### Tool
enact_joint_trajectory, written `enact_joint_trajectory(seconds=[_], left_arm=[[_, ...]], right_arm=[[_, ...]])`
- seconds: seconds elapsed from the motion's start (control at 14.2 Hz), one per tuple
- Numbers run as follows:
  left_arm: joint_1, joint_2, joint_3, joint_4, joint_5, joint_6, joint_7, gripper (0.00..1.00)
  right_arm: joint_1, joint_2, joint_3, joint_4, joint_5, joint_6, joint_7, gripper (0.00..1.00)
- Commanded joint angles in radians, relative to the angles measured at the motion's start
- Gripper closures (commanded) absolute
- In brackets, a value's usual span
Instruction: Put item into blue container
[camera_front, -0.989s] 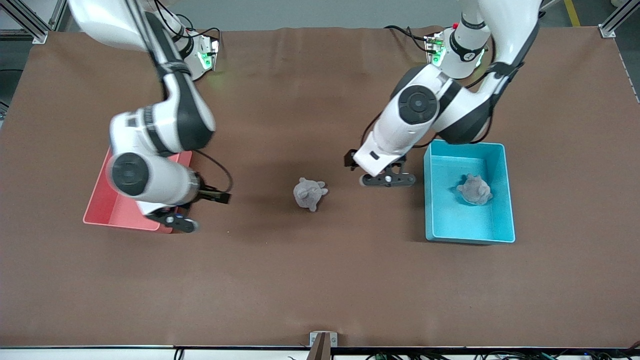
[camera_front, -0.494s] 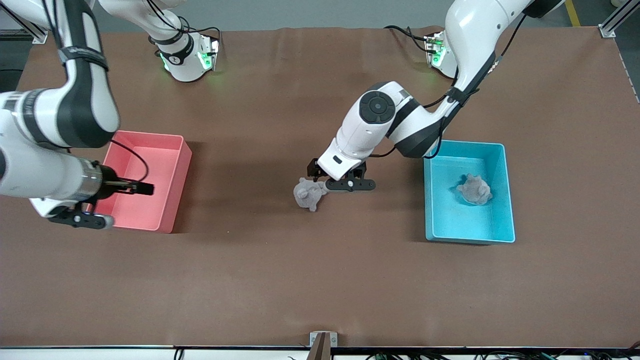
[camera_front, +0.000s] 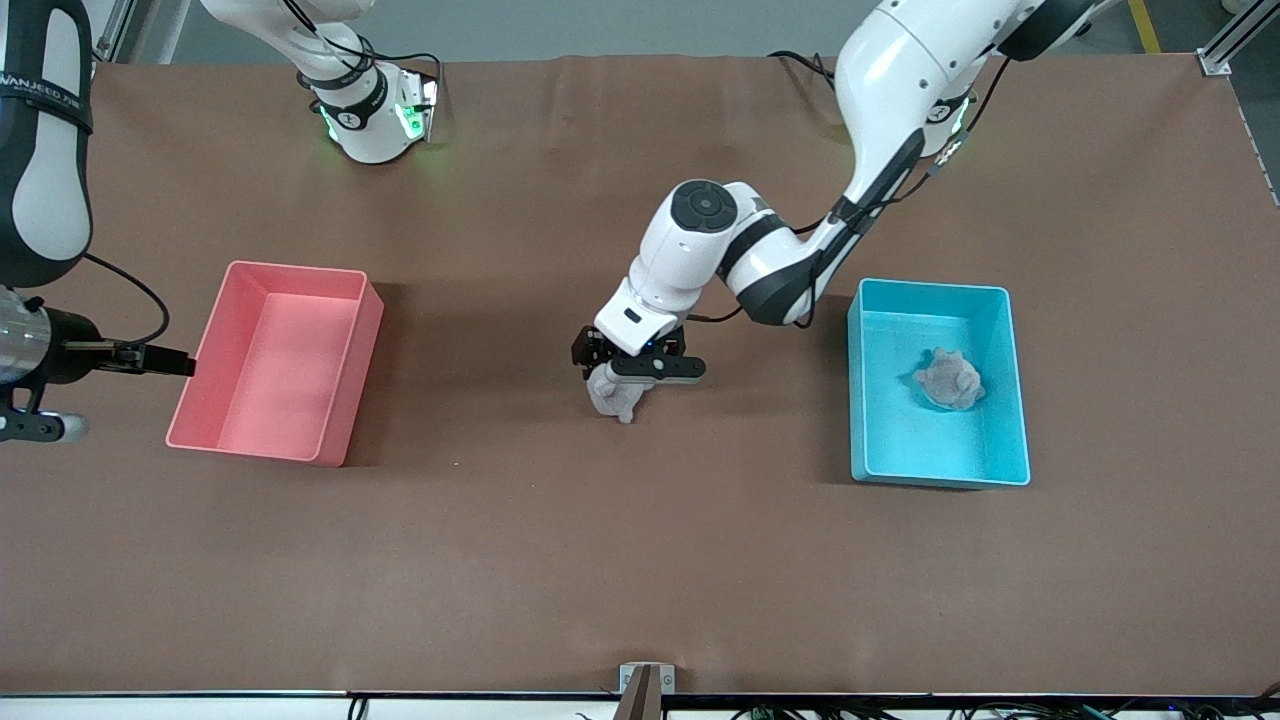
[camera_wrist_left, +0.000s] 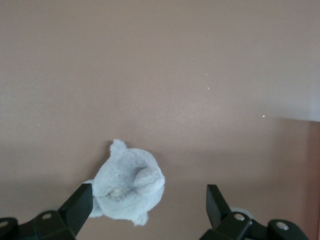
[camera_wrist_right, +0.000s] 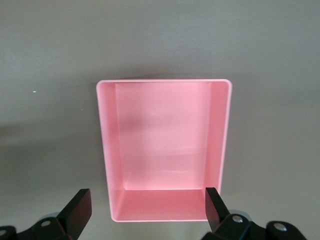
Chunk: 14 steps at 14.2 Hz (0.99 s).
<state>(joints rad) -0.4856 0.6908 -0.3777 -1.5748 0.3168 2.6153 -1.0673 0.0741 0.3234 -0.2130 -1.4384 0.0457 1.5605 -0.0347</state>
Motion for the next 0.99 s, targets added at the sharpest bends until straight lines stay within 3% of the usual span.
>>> enact_joint_trajectory(seconds=[0.0, 0.14, 0.49, 0.92], left_arm=[[-0.103, 0.032, 0.101, 0.027, 0.039, 0.045, -0.025, 0.0], [-0.152, 0.047, 0.15, 0.027, 0.071, 0.048, -0.025, 0.0], [-0.162, 0.116, 0.155, 0.027, 0.266, 0.048, -0.025, 0.0], [-0.165, 0.168, 0.157, 0.052, 0.301, 0.063, -0.026, 0.0]], right_arm=[[-0.025, -0.01, 0.02, 0.048, -0.032, -0.057, -0.004, 0.0], [-0.025, -0.013, 0.021, 0.058, -0.032, -0.069, 0.002, 0.0], [-0.03, 0.008, 0.026, 0.108, -0.024, -0.099, 0.001, 0.0], [-0.02, 0.008, 0.027, 0.119, 0.026, -0.103, 0.01, 0.0]])
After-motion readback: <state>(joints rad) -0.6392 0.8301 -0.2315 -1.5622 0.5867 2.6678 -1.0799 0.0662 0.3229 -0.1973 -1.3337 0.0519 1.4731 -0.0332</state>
